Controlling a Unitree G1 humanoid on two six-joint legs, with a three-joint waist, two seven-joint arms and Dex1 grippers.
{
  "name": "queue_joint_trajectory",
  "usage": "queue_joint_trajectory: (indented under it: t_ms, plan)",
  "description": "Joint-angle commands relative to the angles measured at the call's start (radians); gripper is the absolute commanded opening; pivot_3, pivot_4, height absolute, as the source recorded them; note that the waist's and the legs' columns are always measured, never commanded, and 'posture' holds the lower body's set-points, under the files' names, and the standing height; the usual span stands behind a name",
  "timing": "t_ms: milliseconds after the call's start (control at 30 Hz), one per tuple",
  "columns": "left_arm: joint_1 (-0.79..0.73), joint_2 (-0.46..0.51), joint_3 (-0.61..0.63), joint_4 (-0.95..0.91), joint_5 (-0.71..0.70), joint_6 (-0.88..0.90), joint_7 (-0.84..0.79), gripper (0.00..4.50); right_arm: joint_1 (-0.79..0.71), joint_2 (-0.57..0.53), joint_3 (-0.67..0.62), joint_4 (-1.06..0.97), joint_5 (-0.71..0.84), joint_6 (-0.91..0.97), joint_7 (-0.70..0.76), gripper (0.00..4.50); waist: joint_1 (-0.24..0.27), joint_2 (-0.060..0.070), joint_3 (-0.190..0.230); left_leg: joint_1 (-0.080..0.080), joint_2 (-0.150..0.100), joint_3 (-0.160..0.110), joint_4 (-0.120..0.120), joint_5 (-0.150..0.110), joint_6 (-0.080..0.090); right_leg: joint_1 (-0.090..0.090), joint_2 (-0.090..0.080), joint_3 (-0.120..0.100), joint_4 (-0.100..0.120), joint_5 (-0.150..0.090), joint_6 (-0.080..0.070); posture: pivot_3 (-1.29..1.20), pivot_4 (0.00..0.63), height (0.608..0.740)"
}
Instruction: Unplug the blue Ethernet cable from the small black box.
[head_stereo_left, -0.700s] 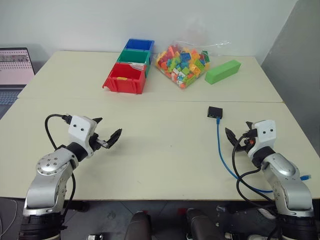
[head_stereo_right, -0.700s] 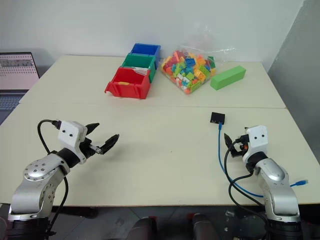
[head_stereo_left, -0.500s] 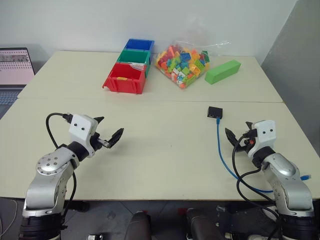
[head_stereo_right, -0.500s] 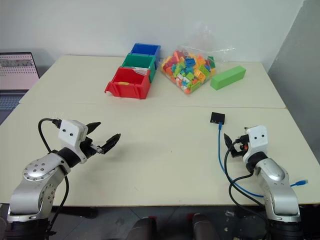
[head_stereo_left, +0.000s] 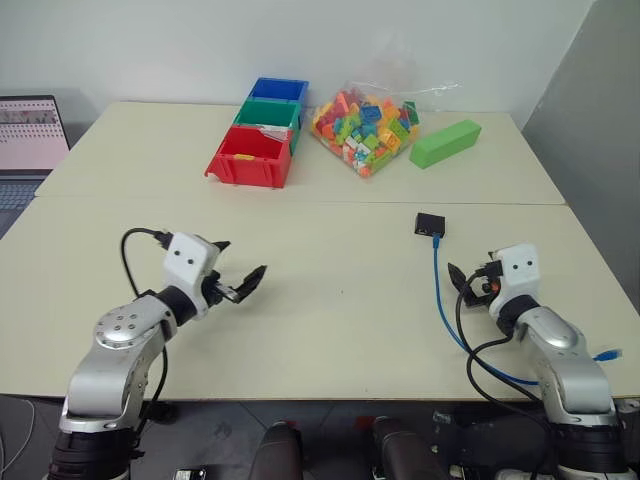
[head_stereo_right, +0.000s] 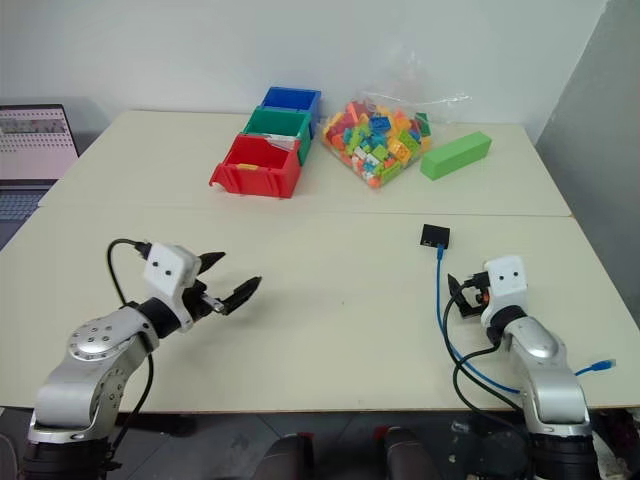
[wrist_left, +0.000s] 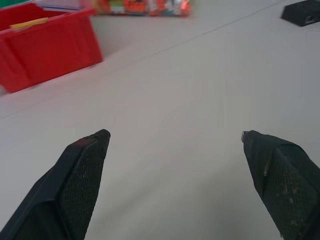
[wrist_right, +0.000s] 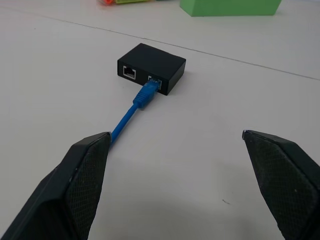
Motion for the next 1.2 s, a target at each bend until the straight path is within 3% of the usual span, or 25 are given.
queue_joint_trajectory:
  t_ms: [33,267,500,600,900,1133,1200]
  plan:
    - [-0.021,0.027,-0.064,-0.092,-0.091,0.025,-0.131,4.50,-0.047,0.033,0.015,0.051,-0.028,-0.033,-0.043,4.44,0.000,0.000,0.000,0.000,0.000,0.000,0.000,0.000,0.000,0.000,0.000,0.000,0.000,0.000,0.000,0.00,0.150,0.740]
    - [-0.085,0.066,-0.157,-0.130,-0.153,0.075,-0.253,4.50,-0.184,0.133,0.044,0.217,-0.060,-0.054,-0.119,4.44,-0.006,0.000,0.000,0.000,0.000,0.000,0.000,0.000,0.000,0.000,0.001,0.000,0.000,0.001,-0.002,0.00,0.150,0.740]
    - [-0.117,0.092,-0.177,-0.071,-0.100,0.024,-0.292,4.50,-0.329,0.229,0.068,0.391,-0.129,-0.063,-0.265,4.44,-0.016,0.000,0.000,0.000,0.000,0.000,0.000,0.000,0.000,0.000,0.001,0.000,0.000,0.001,-0.003,0.00,0.150,0.740]
    - [-0.110,0.089,-0.177,-0.063,-0.090,0.008,-0.291,4.50,-0.346,0.245,0.067,0.416,-0.148,-0.049,-0.309,3.97,-0.016,0.000,0.000,0.000,0.000,0.000,0.000,0.000,0.000,0.000,0.001,0.000,0.000,0.002,-0.004,0.00,0.150,0.740]
    - [-0.077,0.081,-0.175,-0.049,-0.072,-0.025,-0.285,4.50,-0.339,0.286,0.049,0.400,-0.149,0.017,-0.386,1.87,-0.014,0.000,0.000,-0.001,0.000,-0.001,0.000,0.000,0.000,0.000,0.000,0.000,0.000,0.002,-0.003,0.00,0.150,0.740]
    - [-0.060,0.079,-0.189,-0.016,-0.052,-0.056,-0.291,4.50,-0.321,0.253,0.029,0.402,-0.143,0.012,-0.378,0.23,-0.014,0.000,0.000,0.000,0.000,0.000,0.000,0.000,0.000,0.000,0.000,0.000,0.000,0.002,-0.003,0.00,0.150,0.740]
    - [-0.055,0.074,-0.186,-0.007,-0.059,-0.053,-0.289,4.50,-0.302,0.230,0.047,0.377,-0.141,0.007,-0.336,0.15,-0.011,0.000,0.000,-0.001,-0.001,0.000,0.000,0.000,0.000,0.000,0.000,0.000,0.000,0.002,-0.003,0.00,0.150,0.740]
